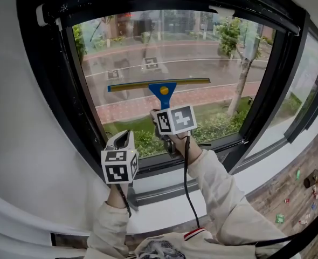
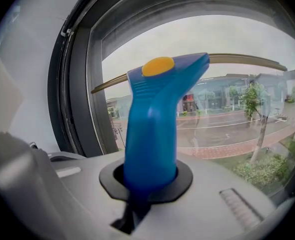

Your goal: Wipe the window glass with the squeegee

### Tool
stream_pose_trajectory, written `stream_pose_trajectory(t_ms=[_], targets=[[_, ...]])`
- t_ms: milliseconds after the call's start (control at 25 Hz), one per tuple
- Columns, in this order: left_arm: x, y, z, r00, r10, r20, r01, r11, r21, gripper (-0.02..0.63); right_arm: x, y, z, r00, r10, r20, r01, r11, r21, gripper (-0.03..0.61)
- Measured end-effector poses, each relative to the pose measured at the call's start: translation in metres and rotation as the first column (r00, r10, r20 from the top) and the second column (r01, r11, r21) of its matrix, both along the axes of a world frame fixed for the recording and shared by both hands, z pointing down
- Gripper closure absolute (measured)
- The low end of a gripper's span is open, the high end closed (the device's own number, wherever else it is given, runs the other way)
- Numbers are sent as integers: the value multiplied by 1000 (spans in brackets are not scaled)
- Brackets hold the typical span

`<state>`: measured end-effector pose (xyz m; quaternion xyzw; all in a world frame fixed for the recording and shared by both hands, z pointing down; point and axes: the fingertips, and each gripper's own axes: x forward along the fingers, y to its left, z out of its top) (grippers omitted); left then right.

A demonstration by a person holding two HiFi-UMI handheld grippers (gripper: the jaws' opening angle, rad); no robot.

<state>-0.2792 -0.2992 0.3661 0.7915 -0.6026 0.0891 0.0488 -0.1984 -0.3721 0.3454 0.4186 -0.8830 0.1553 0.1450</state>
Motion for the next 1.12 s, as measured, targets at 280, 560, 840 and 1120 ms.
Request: stream_pose_trajectory(t_ms=[280,560,840,1120], targets=[[9,1,12,999,19,-36,-20,999,-30,614,-5,5,37,998,-24,-62,22,999,-44,558],[8,1,28,998,17,-54,-20,998,-51,614,-5,11,65,994,-40,-106,32,996,-81,558],[9,2,48,998,17,-66,-23,996,-88,614,-4,17,95,991,-48,-123,33,992,-124,558],[11,1,59,996,17,-87,-26,994,-108,614,-4,21,117,991,-49,-123,30,987,-155,558]])
